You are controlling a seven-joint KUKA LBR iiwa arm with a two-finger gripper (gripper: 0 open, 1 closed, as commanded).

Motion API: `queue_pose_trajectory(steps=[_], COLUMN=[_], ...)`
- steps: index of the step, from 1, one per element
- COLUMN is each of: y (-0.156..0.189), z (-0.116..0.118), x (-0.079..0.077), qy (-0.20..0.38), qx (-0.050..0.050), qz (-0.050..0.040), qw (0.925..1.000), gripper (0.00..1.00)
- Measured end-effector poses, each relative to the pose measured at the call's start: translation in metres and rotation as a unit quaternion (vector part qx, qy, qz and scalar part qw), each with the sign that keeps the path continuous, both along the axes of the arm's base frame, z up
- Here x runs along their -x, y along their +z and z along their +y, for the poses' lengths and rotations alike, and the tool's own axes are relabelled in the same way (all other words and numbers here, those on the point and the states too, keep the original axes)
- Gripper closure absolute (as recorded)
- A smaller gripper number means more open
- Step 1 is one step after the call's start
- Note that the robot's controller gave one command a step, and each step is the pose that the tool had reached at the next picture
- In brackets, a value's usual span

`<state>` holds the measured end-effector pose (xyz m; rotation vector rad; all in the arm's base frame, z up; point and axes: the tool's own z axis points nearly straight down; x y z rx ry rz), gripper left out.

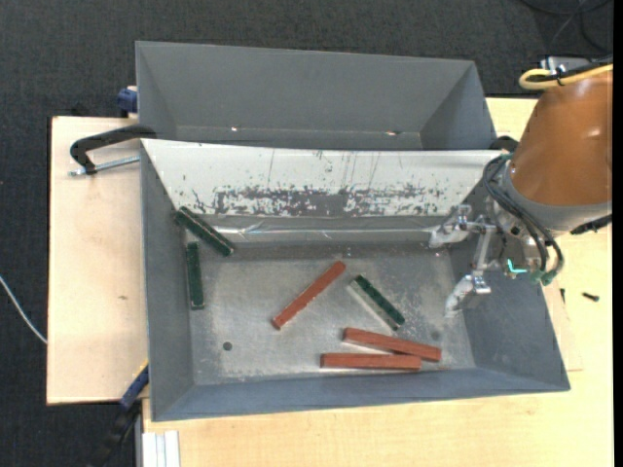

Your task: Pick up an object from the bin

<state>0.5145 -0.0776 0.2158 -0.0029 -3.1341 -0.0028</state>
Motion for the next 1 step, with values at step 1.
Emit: queue_pose_trajectory(steps=[1], y=[0.0044], z=[0.0004], x=[-0.0017], qy=[0.001], qx=[0.001], qz=[-0.0045], qw=[1.0], gripper=[0.0])
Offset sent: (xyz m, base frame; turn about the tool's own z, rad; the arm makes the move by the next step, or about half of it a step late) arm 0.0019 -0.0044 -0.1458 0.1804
